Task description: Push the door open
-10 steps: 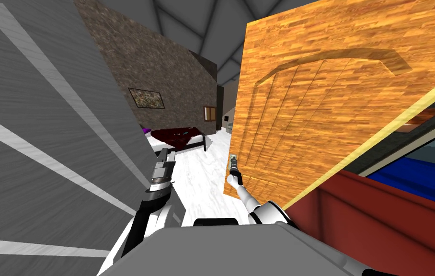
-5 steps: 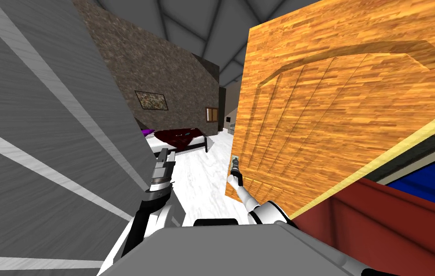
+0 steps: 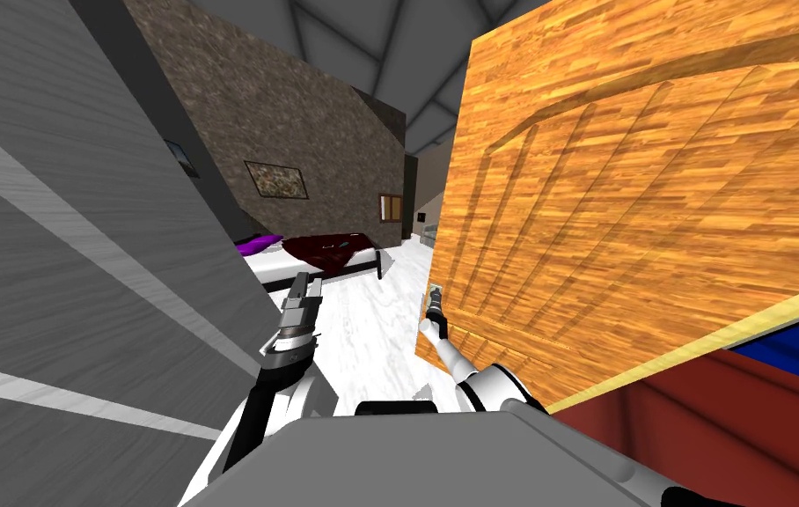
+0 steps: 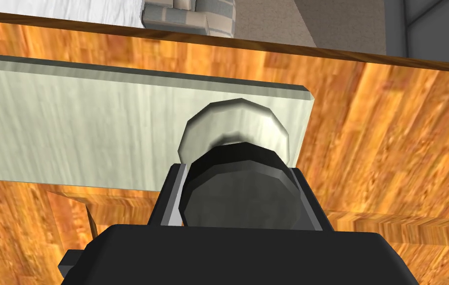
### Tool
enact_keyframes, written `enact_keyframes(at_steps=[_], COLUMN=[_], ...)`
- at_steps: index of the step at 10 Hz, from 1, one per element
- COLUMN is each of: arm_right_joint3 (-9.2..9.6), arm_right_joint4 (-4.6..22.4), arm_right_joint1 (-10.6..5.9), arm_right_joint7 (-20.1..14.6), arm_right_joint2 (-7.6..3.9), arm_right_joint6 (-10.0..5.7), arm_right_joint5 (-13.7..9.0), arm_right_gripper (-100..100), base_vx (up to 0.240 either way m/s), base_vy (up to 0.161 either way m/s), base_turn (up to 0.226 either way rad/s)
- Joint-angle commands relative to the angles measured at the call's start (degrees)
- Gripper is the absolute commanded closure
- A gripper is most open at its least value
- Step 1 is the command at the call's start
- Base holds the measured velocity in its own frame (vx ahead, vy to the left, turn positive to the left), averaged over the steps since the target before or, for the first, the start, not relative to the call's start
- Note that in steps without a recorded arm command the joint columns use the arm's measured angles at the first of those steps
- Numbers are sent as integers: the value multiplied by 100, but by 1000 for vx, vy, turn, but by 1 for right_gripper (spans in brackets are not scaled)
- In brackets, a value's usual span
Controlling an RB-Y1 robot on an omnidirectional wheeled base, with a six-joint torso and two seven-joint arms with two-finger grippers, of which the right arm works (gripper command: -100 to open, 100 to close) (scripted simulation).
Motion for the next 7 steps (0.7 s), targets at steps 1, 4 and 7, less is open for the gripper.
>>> enact_keyframes(at_steps=[1,4,7], arm_right_joint3=[-56,-109,-146], arm_right_joint4=[-167,-145,-130], arm_right_joint1=[104,86,73], arm_right_joint7=[78,213,305], arm_right_joint2=[-45,-78,-70], arm_right_joint6=[20,-167,-296], arm_right_joint5=[-31,-213,-338], arm_right_gripper=[100,100,100], base_vx=[-19,53,56], base_vy=[12,-14,-13], base_turn=[-2,54,12])
